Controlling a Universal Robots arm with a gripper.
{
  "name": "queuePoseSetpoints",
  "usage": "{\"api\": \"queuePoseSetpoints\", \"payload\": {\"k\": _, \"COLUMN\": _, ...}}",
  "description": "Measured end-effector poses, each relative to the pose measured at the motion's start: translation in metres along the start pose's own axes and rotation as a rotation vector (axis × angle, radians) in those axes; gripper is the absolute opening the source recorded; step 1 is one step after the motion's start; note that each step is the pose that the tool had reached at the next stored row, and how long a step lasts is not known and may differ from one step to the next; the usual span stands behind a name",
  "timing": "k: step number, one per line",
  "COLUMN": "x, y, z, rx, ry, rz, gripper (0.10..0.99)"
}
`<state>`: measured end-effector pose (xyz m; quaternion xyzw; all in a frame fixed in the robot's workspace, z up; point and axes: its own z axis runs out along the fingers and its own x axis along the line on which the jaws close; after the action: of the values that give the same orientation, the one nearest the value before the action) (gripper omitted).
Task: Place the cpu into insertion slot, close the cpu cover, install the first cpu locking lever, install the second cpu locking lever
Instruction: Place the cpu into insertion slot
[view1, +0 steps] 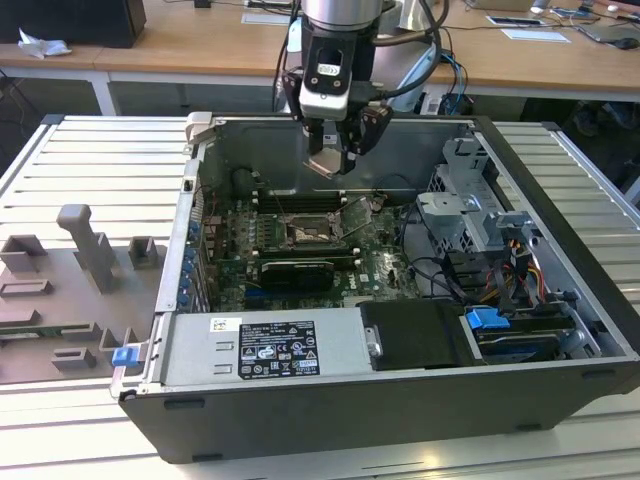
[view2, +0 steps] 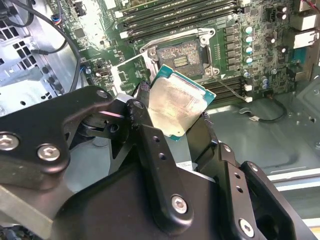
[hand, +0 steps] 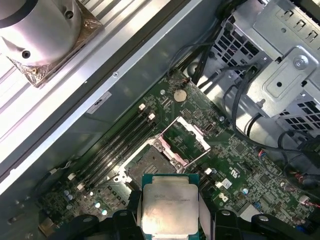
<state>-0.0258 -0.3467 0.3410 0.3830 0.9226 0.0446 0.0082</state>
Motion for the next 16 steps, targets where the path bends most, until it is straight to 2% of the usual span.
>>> {"api": "queuePoseSetpoints", "payload": {"k": 4, "x": -0.0001, "y": -0.0002, "z": 0.0029, "rx": 0.0, "ry": -0.001, "rz": 0.012, "gripper": 0.541}}
{"api": "queuePoseSetpoints", "payload": {"k": 6, "x": -0.0001, "y": -0.0004, "z": 0.0041, "rx": -0.001, "ry": -0.0034, "rz": 0.039, "gripper": 0.541}}
{"api": "queuePoseSetpoints", "payload": {"k": 11, "x": -0.0002, "y": -0.0007, "z": 0.0079, "rx": -0.003, "ry": -0.013, "rz": 0.148, "gripper": 0.541}}
{"api": "queuePoseSetpoints", "payload": {"k": 16, "x": 0.0002, "y": -0.0013, "z": 0.01, "rx": -0.003, "ry": -0.0155, "rz": 0.176, "gripper": 0.541}}
